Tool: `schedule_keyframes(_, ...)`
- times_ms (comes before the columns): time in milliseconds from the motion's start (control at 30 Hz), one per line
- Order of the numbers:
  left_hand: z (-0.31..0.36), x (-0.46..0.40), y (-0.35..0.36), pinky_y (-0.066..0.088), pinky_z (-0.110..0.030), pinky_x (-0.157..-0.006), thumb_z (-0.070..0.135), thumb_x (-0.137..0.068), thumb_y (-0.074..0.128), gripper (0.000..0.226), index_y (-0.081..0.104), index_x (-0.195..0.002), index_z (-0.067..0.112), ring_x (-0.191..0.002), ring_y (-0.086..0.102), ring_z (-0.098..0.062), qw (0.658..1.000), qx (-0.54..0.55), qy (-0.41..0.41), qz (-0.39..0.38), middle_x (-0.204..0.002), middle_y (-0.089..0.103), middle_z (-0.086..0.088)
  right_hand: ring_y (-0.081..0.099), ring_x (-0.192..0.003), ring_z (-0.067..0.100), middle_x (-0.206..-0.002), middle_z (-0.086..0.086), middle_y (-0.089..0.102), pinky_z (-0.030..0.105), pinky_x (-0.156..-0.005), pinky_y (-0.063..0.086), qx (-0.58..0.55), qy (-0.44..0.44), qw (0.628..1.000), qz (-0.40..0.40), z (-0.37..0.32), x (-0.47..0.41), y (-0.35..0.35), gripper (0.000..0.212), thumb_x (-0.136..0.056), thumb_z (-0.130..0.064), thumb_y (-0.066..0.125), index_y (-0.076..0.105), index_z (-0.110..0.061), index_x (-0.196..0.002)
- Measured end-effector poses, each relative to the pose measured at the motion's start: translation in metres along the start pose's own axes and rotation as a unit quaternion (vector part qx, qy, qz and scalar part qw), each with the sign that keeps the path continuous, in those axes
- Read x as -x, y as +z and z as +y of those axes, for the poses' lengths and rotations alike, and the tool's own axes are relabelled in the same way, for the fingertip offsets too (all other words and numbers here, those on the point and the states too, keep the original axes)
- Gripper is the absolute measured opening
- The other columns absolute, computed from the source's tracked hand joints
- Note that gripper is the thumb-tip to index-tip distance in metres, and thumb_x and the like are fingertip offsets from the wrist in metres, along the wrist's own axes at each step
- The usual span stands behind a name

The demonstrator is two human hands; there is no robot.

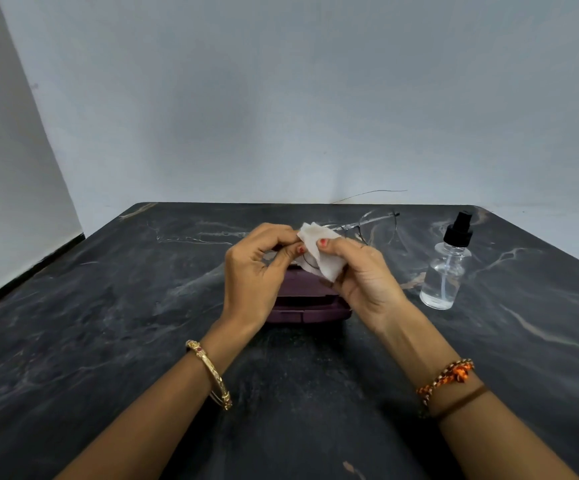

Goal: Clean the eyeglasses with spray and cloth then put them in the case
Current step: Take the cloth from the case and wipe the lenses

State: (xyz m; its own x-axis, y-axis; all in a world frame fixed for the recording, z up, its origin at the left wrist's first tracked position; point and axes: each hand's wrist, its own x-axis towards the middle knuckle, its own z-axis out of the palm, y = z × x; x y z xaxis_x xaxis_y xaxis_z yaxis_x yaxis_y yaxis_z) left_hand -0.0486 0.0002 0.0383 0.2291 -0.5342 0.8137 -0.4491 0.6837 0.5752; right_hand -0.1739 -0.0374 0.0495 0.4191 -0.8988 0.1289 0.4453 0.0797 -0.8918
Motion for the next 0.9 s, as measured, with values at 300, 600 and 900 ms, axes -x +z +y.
schedule_keyframes(300, 0.001, 0.001, 0.005, 0.051, -0.016, -0.074, 0.001, -0.071, 0.067, 0.022, 0.065, -0.091, 0.011, -0.080, 0.062, -0.006, 0.999, 0.029, -0.022, -0.003, -0.082, 0.064, 0.003, 0.062, -0.059, 0.012, -0.075, 0.004, 0.064, 0.017, -0.045, 0.049, -0.115, 0.015, 0.988, 0.103, -0.003, -0.001, 0.004, 0.010, -0.083, -0.013, 0.051, 0.060, -0.013, -0.085)
schedule_keyframes(600, 0.001, 0.004, 0.005, 0.047, -0.013, -0.073, -0.004, -0.071, 0.066, 0.017, 0.066, -0.081, 0.009, -0.077, 0.058, -0.004, 0.999, 0.019, -0.023, -0.020, -0.078, 0.061, 0.004, 0.065, -0.055, 0.008, -0.071, 0.005, 0.070, 0.016, -0.048, 0.051, -0.114, 0.019, 0.992, 0.049, 0.003, 0.000, 0.007, 0.012, -0.079, 0.000, 0.056, 0.066, -0.006, -0.077)
schedule_keyframes(900, 0.003, 0.000, 0.005, 0.052, -0.018, -0.075, 0.000, -0.072, 0.065, 0.023, 0.063, -0.091, 0.013, -0.080, 0.060, -0.001, 0.998, 0.046, -0.030, -0.005, -0.083, 0.063, 0.006, 0.065, -0.066, 0.015, -0.067, 0.004, 0.070, 0.021, -0.053, 0.054, -0.053, 0.008, 0.998, 0.037, -0.012, -0.001, -0.003, 0.012, -0.065, -0.004, 0.057, 0.068, -0.007, -0.067)
